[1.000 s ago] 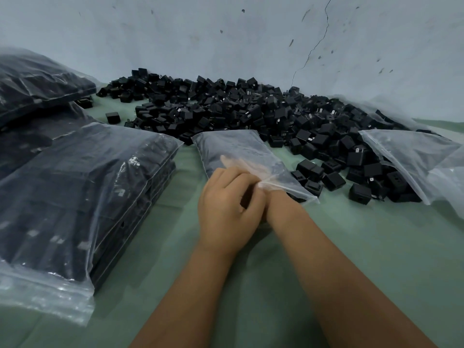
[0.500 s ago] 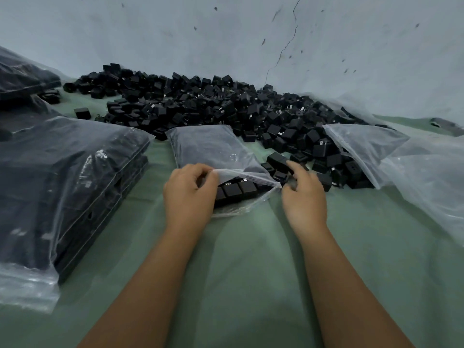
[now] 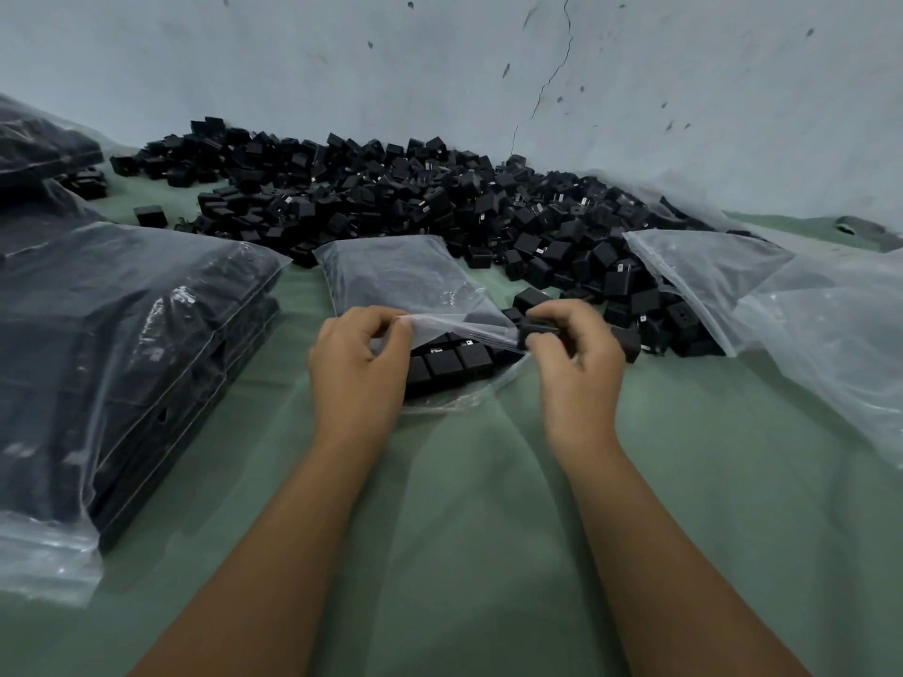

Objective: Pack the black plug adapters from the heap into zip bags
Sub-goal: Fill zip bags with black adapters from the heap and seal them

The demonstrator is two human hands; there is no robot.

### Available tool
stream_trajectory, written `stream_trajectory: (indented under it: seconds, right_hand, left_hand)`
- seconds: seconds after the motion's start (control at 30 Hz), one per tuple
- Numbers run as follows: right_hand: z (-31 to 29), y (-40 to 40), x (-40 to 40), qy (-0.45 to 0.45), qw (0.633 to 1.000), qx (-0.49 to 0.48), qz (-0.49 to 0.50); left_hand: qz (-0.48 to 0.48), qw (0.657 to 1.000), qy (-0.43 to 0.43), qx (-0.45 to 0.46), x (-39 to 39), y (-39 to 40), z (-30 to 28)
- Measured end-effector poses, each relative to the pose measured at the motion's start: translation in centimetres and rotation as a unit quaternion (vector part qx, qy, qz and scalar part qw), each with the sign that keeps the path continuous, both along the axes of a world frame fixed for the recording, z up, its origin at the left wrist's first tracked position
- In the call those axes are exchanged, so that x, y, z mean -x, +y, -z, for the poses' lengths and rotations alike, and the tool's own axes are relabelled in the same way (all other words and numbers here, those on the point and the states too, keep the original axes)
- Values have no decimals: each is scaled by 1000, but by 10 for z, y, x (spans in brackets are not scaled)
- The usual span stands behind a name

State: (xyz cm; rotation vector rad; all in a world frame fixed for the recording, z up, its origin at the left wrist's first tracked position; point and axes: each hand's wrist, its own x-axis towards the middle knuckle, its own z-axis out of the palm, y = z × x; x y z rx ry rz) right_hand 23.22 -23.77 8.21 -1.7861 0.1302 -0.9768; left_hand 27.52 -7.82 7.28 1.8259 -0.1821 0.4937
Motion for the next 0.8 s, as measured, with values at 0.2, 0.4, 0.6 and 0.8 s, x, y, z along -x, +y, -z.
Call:
stream_trajectory:
  seconds: [0.2, 0.4, 0.6, 0.8]
  right_hand:
    - [8, 39, 0, 53, 961, 246, -115]
    - [10, 32, -3, 55, 941, 334, -1]
    - [2, 35, 10, 32, 918, 383, -96]
    - [4, 43, 9, 93, 885, 443, -109]
  left_hand:
    - [-2, 1000, -16, 21, -2, 0, 2]
    - [5, 1000, 4, 28, -2, 0, 3]
    - [23, 997, 39, 63, 0, 0, 0]
    - [12, 998, 33, 56, 0, 0, 0]
